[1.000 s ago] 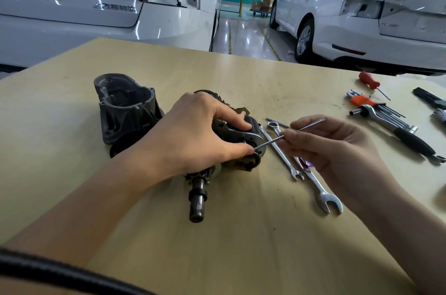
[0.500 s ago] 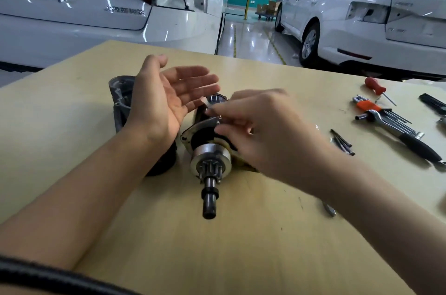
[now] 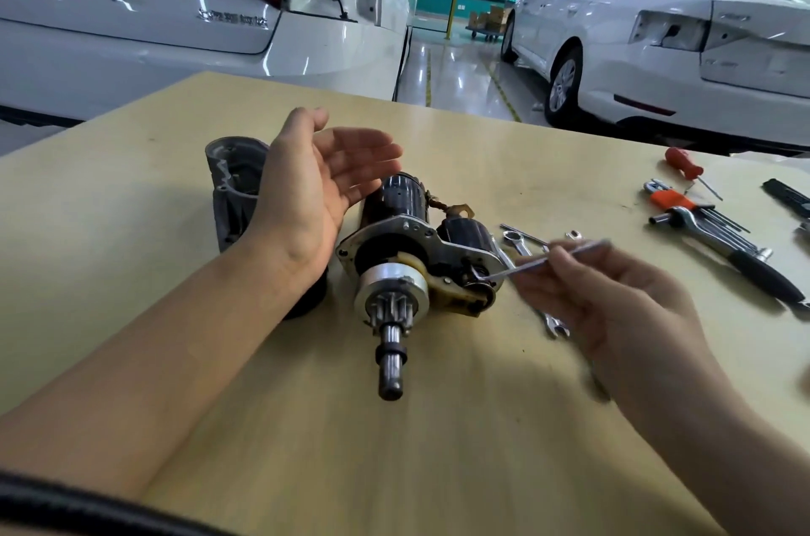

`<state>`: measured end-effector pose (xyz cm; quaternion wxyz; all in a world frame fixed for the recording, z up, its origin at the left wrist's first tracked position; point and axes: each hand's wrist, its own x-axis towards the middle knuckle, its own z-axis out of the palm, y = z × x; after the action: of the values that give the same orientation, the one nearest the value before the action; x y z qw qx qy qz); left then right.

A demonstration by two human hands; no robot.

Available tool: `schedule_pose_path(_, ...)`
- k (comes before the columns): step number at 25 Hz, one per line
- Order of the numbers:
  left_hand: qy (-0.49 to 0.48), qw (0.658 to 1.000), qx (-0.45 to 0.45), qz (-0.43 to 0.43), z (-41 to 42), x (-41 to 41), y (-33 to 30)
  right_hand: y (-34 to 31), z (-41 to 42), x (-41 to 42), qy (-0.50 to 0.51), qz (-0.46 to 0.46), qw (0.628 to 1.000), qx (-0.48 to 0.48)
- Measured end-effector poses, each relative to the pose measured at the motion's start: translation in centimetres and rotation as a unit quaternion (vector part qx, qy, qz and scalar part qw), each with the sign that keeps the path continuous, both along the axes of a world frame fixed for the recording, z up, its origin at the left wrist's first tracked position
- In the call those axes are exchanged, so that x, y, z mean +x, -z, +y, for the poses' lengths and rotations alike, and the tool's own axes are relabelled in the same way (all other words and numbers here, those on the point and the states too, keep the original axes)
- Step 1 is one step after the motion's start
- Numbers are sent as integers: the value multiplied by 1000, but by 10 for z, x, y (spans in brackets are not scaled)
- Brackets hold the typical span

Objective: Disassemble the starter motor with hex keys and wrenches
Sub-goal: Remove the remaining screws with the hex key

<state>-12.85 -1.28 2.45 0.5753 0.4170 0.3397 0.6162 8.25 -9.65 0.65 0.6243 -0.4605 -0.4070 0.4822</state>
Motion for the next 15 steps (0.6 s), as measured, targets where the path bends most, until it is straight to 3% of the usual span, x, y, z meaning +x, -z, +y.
schedule_pose_path(3, -3, 1000, 3, 2, 1, -1, 2, 12, -3, 1, 1, 61, 997, -43)
schedule_pose_path(15, -1, 1000, 3, 2, -1, 1, 2, 14, -4, 0, 4, 78, 995, -58)
